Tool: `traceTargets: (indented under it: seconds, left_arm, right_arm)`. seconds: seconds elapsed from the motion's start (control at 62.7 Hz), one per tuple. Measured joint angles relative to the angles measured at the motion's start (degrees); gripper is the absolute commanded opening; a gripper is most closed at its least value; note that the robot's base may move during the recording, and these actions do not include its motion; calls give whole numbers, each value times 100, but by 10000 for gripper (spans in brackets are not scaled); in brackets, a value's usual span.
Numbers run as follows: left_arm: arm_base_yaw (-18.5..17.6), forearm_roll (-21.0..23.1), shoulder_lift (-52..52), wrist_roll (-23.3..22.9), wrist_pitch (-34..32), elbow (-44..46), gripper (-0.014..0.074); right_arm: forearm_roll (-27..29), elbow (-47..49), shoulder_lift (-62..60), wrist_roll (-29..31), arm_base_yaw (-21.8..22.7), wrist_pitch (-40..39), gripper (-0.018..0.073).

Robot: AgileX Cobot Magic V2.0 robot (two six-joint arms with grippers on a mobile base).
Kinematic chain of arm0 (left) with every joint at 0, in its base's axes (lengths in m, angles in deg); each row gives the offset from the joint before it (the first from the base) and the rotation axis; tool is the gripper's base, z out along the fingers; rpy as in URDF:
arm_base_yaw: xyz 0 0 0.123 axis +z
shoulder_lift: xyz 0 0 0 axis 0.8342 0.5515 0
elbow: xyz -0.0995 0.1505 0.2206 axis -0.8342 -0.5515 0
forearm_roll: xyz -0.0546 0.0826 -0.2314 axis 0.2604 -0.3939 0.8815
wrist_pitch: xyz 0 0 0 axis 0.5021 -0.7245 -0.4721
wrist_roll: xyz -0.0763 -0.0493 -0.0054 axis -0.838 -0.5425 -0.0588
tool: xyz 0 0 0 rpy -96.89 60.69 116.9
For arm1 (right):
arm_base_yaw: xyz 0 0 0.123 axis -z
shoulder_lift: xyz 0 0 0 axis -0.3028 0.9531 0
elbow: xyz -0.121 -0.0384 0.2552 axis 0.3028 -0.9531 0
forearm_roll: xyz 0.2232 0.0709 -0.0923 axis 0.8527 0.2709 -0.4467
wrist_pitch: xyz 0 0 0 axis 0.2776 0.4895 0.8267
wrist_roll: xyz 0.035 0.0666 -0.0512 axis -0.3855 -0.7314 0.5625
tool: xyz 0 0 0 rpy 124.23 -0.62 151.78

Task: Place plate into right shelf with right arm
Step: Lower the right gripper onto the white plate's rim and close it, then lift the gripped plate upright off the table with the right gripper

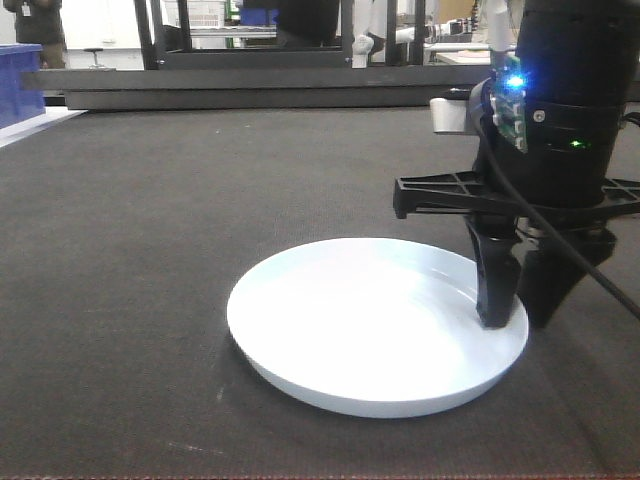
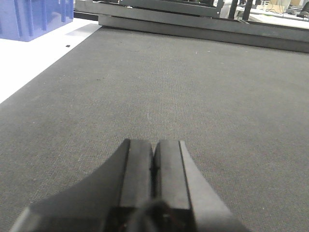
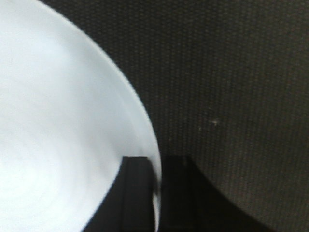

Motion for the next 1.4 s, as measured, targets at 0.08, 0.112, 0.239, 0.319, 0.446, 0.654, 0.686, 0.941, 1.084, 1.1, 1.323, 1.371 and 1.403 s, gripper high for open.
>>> traceTargets:
  seconds: [0.08, 0.112, 0.239, 0.319, 0.446, 0.654, 0.686, 0.941, 1.084, 1.1, 1.323, 1.371, 1.403]
  left_arm:
    - [0, 0, 0, 0, 0, 0, -128]
    - [0, 0, 0, 0, 0, 0, -128]
    - [0, 0, 0, 0, 0, 0, -128]
    - [0, 0, 0, 0, 0, 0, -128]
    - [0, 0, 0, 0, 0, 0, -128]
    - [0, 0, 0, 0, 0, 0, -128]
    - [0, 0, 0, 0, 0, 0, -128]
    - [0, 0, 0, 0, 0, 0, -128]
    - [0, 0, 0, 0, 0, 0, -128]
    - [0, 0, 0, 0, 0, 0, -128]
    - [0, 0, 0, 0, 0, 0, -128]
    - [0, 0, 0, 0, 0, 0, -128]
    - [0, 0, 0, 0, 0, 0, -128]
  right_arm:
    - [10, 0, -42, -10, 0, 3, 52]
    - [10, 0, -64, -10, 0, 3, 52]
    - [10, 0, -279, 60, 11, -27, 52]
    - [-18, -12, -560, 289, 37, -76, 52]
    - [-118, -240, -1095, 964, 217, -456, 52]
    - [-181, -1369, -2317, 1783, 847, -1886, 52]
    - [-181, -1608, -2553, 1910, 992, -2179, 52]
    - [-3, -3163, -4281, 2675, 2177, -4118, 52]
    - [14, -3739, -5185, 2832, 2728, -4754, 52]
    - [14, -3774, -5272, 2844, 2769, -4786, 52]
    - [14, -3964, -6713, 2881, 2996, -4901, 52]
    - [24, -3964, -7014, 2881, 2996, -4901, 52]
    - [24, -3964, -7170, 2881, 2996, -4901, 52]
